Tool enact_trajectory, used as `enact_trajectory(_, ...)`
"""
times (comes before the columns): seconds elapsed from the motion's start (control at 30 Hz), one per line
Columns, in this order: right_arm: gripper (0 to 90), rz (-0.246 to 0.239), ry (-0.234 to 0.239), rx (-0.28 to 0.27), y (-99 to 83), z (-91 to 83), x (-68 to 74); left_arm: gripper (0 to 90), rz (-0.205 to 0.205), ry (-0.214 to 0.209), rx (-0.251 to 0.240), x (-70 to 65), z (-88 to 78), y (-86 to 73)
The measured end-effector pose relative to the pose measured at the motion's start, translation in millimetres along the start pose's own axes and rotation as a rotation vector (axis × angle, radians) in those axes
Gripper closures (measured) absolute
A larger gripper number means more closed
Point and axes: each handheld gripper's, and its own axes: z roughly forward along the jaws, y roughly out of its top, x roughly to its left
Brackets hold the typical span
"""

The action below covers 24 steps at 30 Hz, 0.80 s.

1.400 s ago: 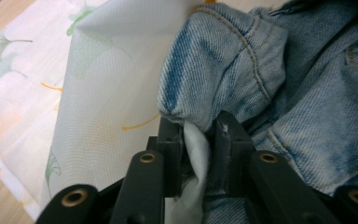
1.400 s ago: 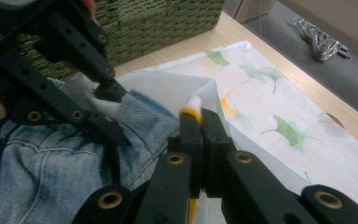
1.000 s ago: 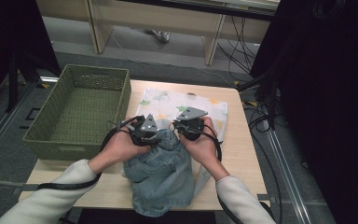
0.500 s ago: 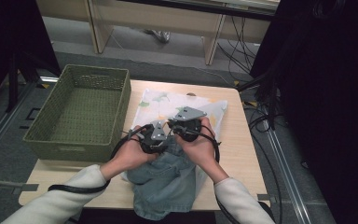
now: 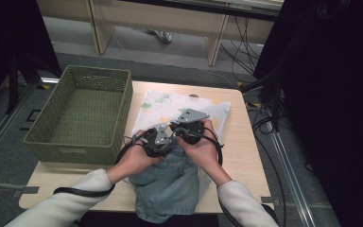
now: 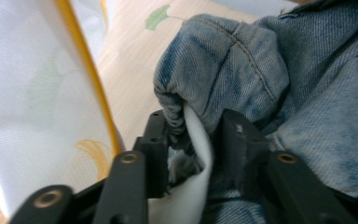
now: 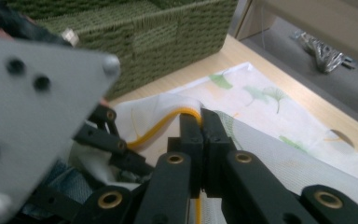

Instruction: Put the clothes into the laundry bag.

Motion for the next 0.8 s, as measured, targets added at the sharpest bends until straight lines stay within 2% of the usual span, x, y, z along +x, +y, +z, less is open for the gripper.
enact_trajectory(0.07, 90.0, -0.013, 0.002, 0.010, -2.7, 3.7, -0.7, 54.8, -0.018, -0.002, -0.019, 1.4, -4.4, -1.2)
enact_trajectory(0.17, 90.0, 0.001, -0.001, 0.025, -5.7, 5.1, -2.5, 45.8, -0.059, -0.014, -0.068, 4.7, -19.0, -1.5)
enact_trajectory(0.33, 90.0, 0.009, -0.013, 0.027, -8.4, 4.2, -8.6, 36.5, -0.055, -0.016, -0.129, 7.5, -57.2, -2.7)
enact_trajectory(0.43, 90.0, 0.007, -0.018, 0.030, -9.5, 4.8, -9.4, 33.2, -0.059, -0.026, -0.110, 7.6, -74.8, -11.7)
enact_trajectory(0.53, 90.0, 0.010, -0.020, 0.035, -9.4, 5.1, -8.0, 31.6, -0.091, -0.036, -0.088, 8.1, -83.1, -27.5)
enact_trajectory(0.67, 90.0, 0.000, -0.023, 0.032, -7.9, 5.2, -7.4, 30.0, -0.112, -0.043, -0.042, 7.8, -84.3, -44.0)
enact_trajectory(0.73, 90.0, -0.003, -0.023, 0.031, -7.8, 5.1, -7.4, 29.0, -0.125, -0.058, -0.037, 9.5, -82.4, -48.9)
enact_trajectory(0.8, 90.0, -0.002, -0.019, 0.034, -8.2, 5.0, -7.4, 27.4, -0.168, -0.093, -0.021, 10.8, -78.0, -53.4)
